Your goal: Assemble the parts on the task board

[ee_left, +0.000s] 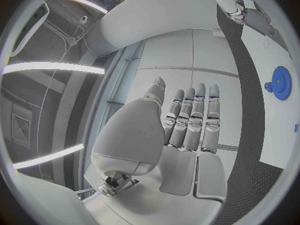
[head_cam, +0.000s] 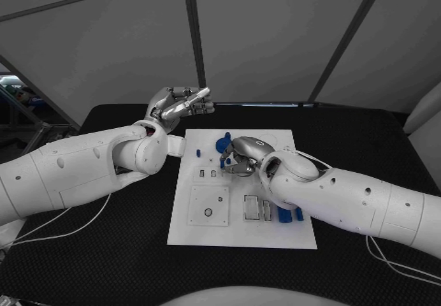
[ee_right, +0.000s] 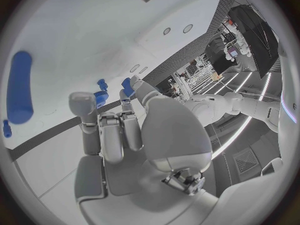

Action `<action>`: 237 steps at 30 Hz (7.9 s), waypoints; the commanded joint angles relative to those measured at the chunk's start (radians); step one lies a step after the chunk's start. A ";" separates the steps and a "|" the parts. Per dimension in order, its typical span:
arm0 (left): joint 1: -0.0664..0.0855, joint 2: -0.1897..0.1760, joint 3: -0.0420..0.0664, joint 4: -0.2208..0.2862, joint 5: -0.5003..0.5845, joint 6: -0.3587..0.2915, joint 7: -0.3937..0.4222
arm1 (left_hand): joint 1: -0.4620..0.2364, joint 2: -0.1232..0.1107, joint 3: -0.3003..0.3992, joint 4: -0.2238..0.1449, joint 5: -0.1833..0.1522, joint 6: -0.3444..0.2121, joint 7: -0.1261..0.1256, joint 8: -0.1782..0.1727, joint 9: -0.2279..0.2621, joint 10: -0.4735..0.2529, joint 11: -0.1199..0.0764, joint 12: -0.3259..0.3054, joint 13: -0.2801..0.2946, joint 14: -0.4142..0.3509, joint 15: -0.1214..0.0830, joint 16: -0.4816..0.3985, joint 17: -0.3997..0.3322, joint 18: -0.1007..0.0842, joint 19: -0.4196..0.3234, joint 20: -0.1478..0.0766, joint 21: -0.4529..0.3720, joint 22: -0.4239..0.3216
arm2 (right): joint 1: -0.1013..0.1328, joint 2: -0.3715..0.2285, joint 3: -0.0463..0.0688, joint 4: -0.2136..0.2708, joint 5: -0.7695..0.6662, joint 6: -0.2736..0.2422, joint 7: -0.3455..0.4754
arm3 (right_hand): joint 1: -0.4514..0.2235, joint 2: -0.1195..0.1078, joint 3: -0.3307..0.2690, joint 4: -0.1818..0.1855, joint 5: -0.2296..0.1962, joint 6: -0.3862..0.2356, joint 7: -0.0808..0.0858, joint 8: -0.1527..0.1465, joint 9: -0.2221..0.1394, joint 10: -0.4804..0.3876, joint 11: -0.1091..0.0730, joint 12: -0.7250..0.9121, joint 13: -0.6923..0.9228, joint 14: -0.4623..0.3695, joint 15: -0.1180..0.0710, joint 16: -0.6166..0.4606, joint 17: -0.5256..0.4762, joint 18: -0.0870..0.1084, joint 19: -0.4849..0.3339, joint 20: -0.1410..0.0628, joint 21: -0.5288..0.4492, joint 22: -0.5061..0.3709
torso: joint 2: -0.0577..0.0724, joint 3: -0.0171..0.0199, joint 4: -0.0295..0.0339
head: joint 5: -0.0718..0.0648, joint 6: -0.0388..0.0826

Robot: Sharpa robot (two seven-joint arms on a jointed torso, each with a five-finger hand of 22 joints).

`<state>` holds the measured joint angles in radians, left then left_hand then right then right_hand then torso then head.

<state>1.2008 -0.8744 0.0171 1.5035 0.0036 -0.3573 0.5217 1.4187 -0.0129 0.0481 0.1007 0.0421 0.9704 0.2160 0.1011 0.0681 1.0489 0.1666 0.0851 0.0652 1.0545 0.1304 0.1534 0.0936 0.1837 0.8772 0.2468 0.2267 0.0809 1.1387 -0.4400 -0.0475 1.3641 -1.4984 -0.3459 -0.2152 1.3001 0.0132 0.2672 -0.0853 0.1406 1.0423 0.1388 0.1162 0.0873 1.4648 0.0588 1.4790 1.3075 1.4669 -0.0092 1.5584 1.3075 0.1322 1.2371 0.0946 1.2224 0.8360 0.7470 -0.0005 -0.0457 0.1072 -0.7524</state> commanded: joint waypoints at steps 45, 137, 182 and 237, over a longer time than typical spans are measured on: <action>0.001 0.006 0.001 -0.005 -0.002 0.021 -0.003 | -0.001 0.008 0.000 -0.007 0.005 0.010 0.001 -0.005 -0.002 0.005 0.003 -0.006 0.000 0.006 0.001 -0.006 -0.002 0.000 0.010 0.000 -0.004 -0.002 | -0.020 0.017 -0.034 -0.022 -0.072 0.006 -0.020 | -0.009 -0.005 0.005 -0.003 0.006 0.008 -0.003 0.006 0.000 0.019 -0.006 0.000 0.139 0.097 -0.009 0.002 0.237 -0.002 -0.002 -0.005 0.004 -0.004 | 0.000 0.0001 -0.0015 | 0.001 -0.011; 0.001 0.002 0.001 -0.019 -0.002 0.019 -0.010 | -0.001 0.009 -0.001 -0.011 0.005 0.010 0.001 -0.009 -0.002 0.006 0.003 -0.009 0.000 0.007 0.001 -0.009 -0.002 0.000 0.011 0.000 -0.006 -0.004 | 0.050 0.067 -0.033 0.073 -0.400 0.275 -0.330 | -0.024 -0.014 0.021 -0.007 0.008 0.028 -0.008 0.007 0.000 0.024 -0.009 0.003 0.144 0.100 -0.015 0.006 0.246 -0.005 0.009 -0.009 0.014 0.017 | 0.000 0.0000 -0.0001 | 0.005 -0.015; 0.000 0.015 0.001 -0.029 -0.002 0.020 -0.011 | -0.001 0.009 -0.001 -0.011 0.005 0.010 0.001 -0.009 -0.002 0.006 0.003 -0.009 0.000 0.007 0.001 -0.009 -0.002 0.000 0.011 0.000 -0.006 -0.004 | 0.049 0.095 -0.054 0.052 -0.370 0.299 -0.305 | -0.039 -0.019 0.019 0.000 0.005 0.030 -0.009 0.005 0.000 0.023 -0.011 0.001 0.141 0.099 -0.017 0.005 0.243 -0.005 0.008 -0.012 0.011 0.014 | -0.001 0.0005 -0.0013 | 0.017 -0.032; -0.001 0.017 0.001 -0.032 -0.002 0.020 -0.012 | -0.001 0.011 -0.002 -0.014 0.005 0.011 0.001 -0.011 -0.002 0.007 0.003 -0.011 0.000 0.008 0.001 -0.011 -0.002 0.000 0.012 0.000 -0.008 -0.005 | 0.049 0.095 -0.055 0.054 -0.360 0.284 -0.305 | -0.065 -0.045 0.015 0.008 0.007 0.000 0.001 -0.018 -0.008 0.003 -0.004 -0.023 0.113 0.094 -0.010 -0.004 0.223 -0.002 -0.006 -0.009 -0.007 -0.015 | -0.001 0.0000 -0.0012 | 0.019 -0.038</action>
<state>1.1986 -0.8585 0.0168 1.4703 0.0036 -0.3472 0.5081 1.4187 -0.0129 0.0454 0.0923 0.0421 0.9739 0.2195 0.0931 0.0681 1.0489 0.1666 0.0802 0.0652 1.0545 0.1304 0.1473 0.0925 0.1837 0.8842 0.2468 0.2227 0.0774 1.1913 -0.3443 -0.0985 1.4191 -1.8648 -0.0758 -0.5226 1.2433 -0.0274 0.2825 -0.0841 0.1452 1.0480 0.1415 0.1029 0.0800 1.4685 0.0553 1.4624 1.3075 1.4633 -0.0199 1.5584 1.3077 0.1323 1.2368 0.0879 1.2219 0.8224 0.7460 -0.0005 -0.0466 0.1260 -0.7902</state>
